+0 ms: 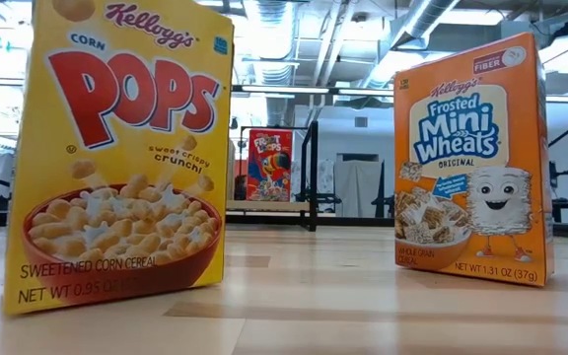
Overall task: Stack cereal on shelf
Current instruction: Put the yellow cereal box on the shelf aligned with the other yellow cereal box
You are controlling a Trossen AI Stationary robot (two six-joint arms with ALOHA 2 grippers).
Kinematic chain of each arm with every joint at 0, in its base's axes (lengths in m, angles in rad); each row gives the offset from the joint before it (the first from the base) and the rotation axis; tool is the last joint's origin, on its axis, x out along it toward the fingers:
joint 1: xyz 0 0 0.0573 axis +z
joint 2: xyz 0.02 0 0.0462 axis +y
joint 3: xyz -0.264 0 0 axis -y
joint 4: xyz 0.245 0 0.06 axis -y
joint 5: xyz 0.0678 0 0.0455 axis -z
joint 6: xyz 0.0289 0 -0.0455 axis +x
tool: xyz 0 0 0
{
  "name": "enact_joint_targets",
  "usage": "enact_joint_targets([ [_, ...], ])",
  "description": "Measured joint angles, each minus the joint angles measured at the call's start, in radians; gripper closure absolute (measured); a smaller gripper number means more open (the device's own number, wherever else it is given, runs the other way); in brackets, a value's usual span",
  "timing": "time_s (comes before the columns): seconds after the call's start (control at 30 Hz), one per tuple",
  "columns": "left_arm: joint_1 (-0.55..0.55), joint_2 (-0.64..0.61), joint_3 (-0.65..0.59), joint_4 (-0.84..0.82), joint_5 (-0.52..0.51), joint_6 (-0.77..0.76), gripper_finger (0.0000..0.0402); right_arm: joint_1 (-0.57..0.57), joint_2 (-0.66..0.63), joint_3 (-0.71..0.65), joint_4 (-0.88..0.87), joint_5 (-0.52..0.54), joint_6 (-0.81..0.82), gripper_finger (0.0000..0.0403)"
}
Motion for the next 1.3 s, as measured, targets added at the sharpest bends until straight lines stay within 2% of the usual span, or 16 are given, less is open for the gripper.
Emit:
enact_joint_targets([
  [0.13, -0.078, 0.046, -0.008, -0.091, -0.173, 0.012, 0.009, 0.0, 0.0, 0.0, 0.0, 0.0, 0.0, 0.0171],
  [0.23, -0.082, 0.094, -0.009, -0.189, -0.208, -0.032, 0.009, 0.0, 0.0, 0.0, 0.0, 0.0, 0.0, 0.0171],
  [0.3, -0.083, 0.126, -0.008, -0.275, -0.169, -0.065, 0.009, 0.0, 0.0, 0.0, 0.0, 0.0, 0.0, 0.0171],
  [0.53, -0.067, 0.261, -0.008, -0.302, -0.015, -0.098, 0.009, 0.0, 0.0, 0.0, 0.0, 0.0, 0.011, 0.0171],
  [0.67, -0.064, 0.284, -0.008, -0.381, -0.013, -0.099, 0.009, 0.0, 0.0, 0.0, 0.0, 0.0, 0.01, 0.0171],
  [0.83, -0.061, 0.281, -0.007, -0.498, -0.018, -0.215, 0.009, 0.0, 0.0, 0.0, 0.0, 0.0, 0.01, 0.0171],
  [0.97, -0.061, 0.309, -0.006, -0.462, 0.019, -0.246, 0.009, -0.001, 0.0, 0.0, 0.0, 0.0, 0.01, 0.0171],
  [1.1, -0.06, 0.375, -0.007, -0.394, 0.099, -0.204, 0.009, -0.001, -0.001, -0.01, -0.001, 0.0, 0.009, 0.0171],
  [1.23, -0.057, 0.375, -0.006, -0.41, 0.071, -0.2, 0.0091, -0.001, 0.001, -0.013, 0.0, 0.0, 0.009, 0.0171],
  [1.3, -0.057, 0.37, 0.005, -0.468, 0.051, -0.213, 0.0091, -0.001, -0.001, -0.013, 0.0, 0.0, 0.008, 0.0171],
])
